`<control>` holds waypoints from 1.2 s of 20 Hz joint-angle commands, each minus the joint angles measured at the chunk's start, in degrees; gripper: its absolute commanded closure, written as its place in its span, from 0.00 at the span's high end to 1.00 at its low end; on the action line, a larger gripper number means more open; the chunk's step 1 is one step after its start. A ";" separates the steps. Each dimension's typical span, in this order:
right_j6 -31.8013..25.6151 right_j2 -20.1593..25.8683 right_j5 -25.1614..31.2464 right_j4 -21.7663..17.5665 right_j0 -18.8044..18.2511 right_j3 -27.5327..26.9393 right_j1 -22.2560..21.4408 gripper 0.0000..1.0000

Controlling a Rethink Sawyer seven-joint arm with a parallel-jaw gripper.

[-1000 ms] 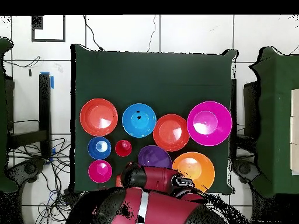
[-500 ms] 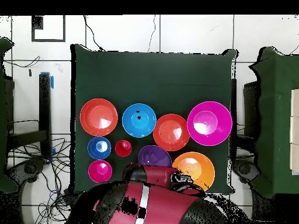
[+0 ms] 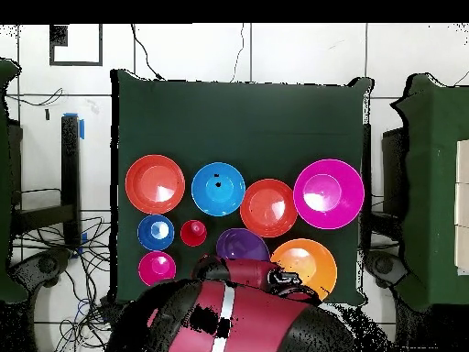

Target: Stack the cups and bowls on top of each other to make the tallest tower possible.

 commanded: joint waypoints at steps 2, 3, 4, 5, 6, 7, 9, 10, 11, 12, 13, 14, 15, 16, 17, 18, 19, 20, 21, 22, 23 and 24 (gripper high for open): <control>2.50 4.74 -6.32 -2.36 -0.03 -7.50 2.97 1.00; 2.36 4.83 -6.45 -2.54 -0.08 -7.63 3.12 1.00; 2.20 4.87 -6.46 -2.78 -0.09 -7.73 3.14 1.00; 1.81 4.84 -6.68 -3.37 -0.02 -7.95 3.16 1.00; 1.90 4.21 -7.77 -3.91 0.65 -8.17 3.20 1.00; 1.99 3.58 -8.85 -4.44 1.31 -8.39 3.24 1.00; 1.95 2.68 -9.87 -5.24 2.36 -8.90 3.24 0.00; 1.86 2.43 -9.43 -5.32 2.73 -9.11 3.10 0.00; 1.19 2.72 -7.96 -5.62 2.64 -9.30 2.64 0.00; 0.52 3.02 -6.49 -5.93 2.54 -9.49 2.19 0.00; 0.37 3.33 -6.42 -6.34 2.37 -9.64 2.06 0.00; 0.67 3.34 -6.84 -6.59 2.41 -9.71 2.09 0.00; 1.06 3.18 -7.90 -6.96 2.67 -9.85 2.23 0.00; 1.36 3.14 -8.31 -7.34 2.81 -10.01 2.27 0.00; 1.39 3.09 -8.86 -7.89 3.05 -10.18 2.16 0.00; 1.17 3.22 -8.81 -8.37 3.04 -10.31 1.95 0.00; 1.11 3.25 -8.71 -8.59 3.09 -10.37 1.78 0.00; 1.10 3.12 -8.63 -8.87 3.28 -10.44 1.65 0.00; 1.09 3.00 -8.55 -9.15 3.48 -10.52 1.52 0.00; 1.07 2.76 -8.22 -9.30 3.87 -10.40 0.93 0.00; 1.04 2.64 -7.74 -9.45 4.11 -10.32 0.49 0.00; 1.02 2.52 -7.26 -9.60 4.35 -10.24 0.05 0.00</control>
